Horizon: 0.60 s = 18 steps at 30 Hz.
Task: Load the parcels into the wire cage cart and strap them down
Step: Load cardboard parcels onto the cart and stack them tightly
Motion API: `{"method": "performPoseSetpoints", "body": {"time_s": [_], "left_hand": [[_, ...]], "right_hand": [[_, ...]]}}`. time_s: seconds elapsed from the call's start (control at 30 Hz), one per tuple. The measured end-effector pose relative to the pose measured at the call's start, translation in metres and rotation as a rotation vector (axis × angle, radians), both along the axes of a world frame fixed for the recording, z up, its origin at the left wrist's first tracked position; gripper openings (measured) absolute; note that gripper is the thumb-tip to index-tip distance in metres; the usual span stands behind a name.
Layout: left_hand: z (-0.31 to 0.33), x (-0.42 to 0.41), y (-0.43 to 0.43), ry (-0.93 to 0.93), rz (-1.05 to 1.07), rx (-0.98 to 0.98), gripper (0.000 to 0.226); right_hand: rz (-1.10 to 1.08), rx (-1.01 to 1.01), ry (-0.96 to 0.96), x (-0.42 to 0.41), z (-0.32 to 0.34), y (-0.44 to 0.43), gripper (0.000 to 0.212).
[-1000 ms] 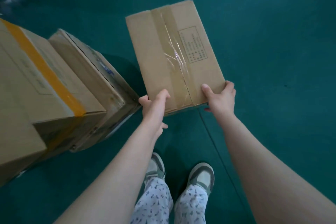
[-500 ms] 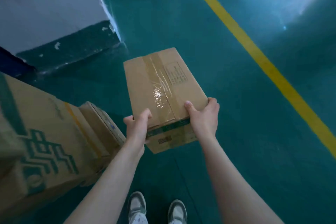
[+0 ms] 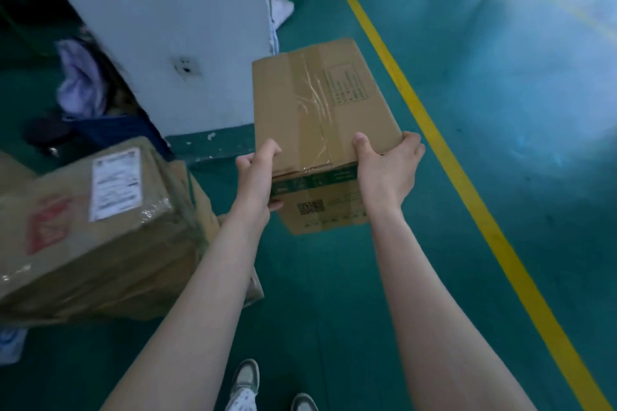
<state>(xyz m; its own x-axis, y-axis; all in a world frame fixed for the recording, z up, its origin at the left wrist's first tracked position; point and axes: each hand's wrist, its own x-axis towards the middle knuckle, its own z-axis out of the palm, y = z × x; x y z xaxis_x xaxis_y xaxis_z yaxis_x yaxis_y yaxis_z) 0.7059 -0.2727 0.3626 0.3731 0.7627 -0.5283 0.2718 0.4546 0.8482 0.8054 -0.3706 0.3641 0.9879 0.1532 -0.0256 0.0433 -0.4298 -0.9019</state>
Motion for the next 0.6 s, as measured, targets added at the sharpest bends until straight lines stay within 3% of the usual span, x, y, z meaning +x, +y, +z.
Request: {"method": "performPoseSetpoints", "body": {"time_s": [0.27,0.6], "left_hand": [[0.123,-0.059,0.022,-0.09,0.17,0.232,0.032],[0.171,-0.211,0.048,-0.05,0.562,0.353,0.031]], "right_hand": [[0.153,0.18,-0.088,-0.043,0.111,0.039,0.063],[0.544,0.287,-0.034,-0.171,0.157,0.115,0.065]]}}
